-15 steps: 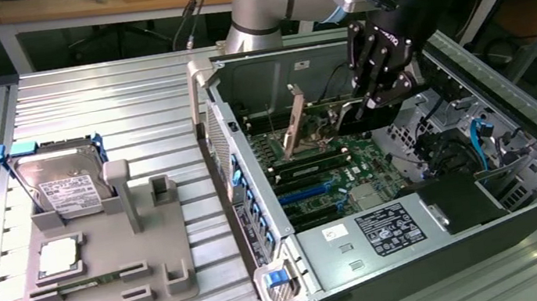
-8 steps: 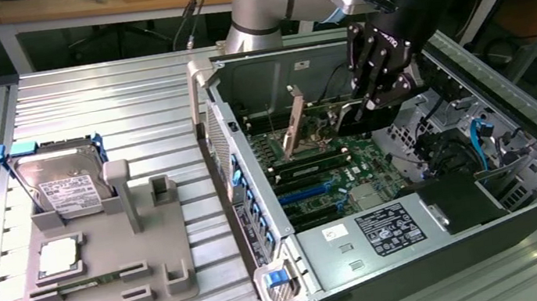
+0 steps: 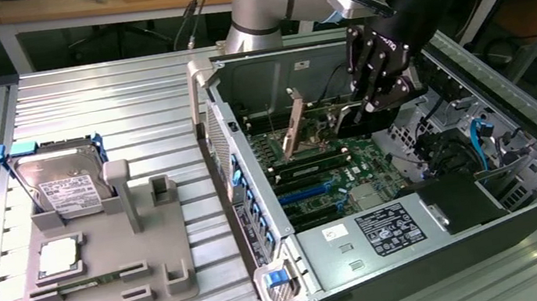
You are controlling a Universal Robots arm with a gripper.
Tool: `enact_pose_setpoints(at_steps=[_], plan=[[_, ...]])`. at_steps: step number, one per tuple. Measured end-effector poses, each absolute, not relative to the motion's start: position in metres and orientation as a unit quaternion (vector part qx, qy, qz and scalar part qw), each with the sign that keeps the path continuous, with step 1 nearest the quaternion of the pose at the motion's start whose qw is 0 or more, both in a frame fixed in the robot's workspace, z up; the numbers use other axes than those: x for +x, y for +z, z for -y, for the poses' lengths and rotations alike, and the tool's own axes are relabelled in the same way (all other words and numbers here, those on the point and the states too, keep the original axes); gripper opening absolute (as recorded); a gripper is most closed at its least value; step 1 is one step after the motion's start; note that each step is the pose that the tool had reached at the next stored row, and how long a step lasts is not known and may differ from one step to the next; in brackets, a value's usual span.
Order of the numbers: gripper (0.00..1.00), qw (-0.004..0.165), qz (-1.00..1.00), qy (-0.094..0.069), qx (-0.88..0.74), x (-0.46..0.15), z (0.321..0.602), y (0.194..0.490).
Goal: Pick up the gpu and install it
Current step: 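Insert the gpu into the slot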
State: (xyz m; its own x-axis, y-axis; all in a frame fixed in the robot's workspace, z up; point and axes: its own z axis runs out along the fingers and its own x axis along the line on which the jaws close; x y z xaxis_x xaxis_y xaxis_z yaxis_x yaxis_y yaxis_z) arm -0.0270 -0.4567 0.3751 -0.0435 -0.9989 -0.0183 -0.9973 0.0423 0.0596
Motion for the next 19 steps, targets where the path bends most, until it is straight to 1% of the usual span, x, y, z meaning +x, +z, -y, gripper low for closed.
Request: enact_pose_setpoints(at_steps=[19], plan=[[0.27,0.014,0.722,-0.028,0.691,-0.027,0.457,0.355]])
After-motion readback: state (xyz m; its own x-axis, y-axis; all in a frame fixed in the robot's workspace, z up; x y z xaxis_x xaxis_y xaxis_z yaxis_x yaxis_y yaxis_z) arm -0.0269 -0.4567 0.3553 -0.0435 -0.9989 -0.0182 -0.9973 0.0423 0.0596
